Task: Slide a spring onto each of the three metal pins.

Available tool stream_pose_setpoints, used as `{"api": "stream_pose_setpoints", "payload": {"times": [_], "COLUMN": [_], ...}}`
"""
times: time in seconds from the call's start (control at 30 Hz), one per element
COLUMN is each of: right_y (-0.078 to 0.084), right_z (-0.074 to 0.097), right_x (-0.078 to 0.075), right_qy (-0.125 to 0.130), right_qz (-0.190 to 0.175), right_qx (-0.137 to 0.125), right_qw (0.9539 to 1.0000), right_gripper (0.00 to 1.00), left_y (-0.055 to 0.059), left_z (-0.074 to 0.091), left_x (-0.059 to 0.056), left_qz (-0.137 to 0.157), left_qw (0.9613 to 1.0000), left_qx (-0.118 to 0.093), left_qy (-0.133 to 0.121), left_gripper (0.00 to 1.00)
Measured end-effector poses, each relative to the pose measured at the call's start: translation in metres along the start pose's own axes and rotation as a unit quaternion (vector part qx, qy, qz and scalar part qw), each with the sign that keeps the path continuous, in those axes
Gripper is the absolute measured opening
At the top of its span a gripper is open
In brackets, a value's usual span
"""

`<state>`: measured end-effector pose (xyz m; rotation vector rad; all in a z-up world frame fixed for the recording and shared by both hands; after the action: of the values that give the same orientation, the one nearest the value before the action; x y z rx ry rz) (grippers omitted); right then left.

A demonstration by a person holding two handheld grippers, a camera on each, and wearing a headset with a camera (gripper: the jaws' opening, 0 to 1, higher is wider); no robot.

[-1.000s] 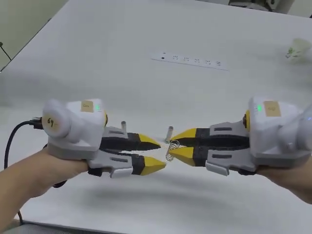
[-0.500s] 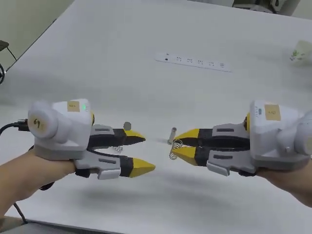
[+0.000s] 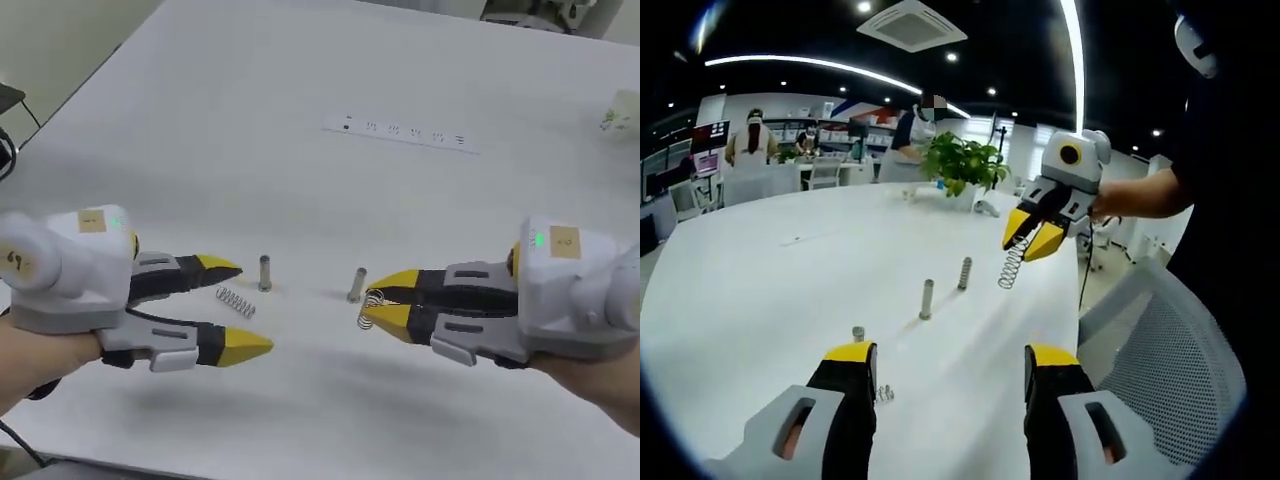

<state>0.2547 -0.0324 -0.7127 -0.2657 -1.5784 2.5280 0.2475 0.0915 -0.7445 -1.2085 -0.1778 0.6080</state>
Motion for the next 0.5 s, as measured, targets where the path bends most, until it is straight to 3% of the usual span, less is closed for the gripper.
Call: {"api": "stream_pose_setpoints", "payload": {"times": [0.27,0.5], "right_y": [0.004,0.009], "right_z": [0.001,0.002], "right_x": [-0.001,-0.001], "right_qy": [0.008,0.014], "right_qz": [-0.012,-0.016], "right_qx": [-0.002,0.001], "right_qw": [0.9999,0.9998], "right_gripper": [0.08,0.08], "left_y": [0.006,0.015], "left_z": [0.006,0.017], "left_x": [0.005,0.017], "left_qz": [-0.004,0.001], "left_qw": [0.9999,0.9993], "left_qx": [-0.001,0.01], "left_qy": [-0.011,-0.035], "left_gripper": [0.64,0.85]}}
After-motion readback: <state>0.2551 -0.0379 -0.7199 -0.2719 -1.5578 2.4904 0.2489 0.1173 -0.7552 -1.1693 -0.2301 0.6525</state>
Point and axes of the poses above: the centre of the closed fingertips' face, and the gripper's own axes: z roughly backward along the fingers, x roughly to its left, y roughly out of its underside, the point moved 2 cm from there along z, roughly backward along the fingers, and after that the axes turned 3 degrees about y, right-handed, at the moved point
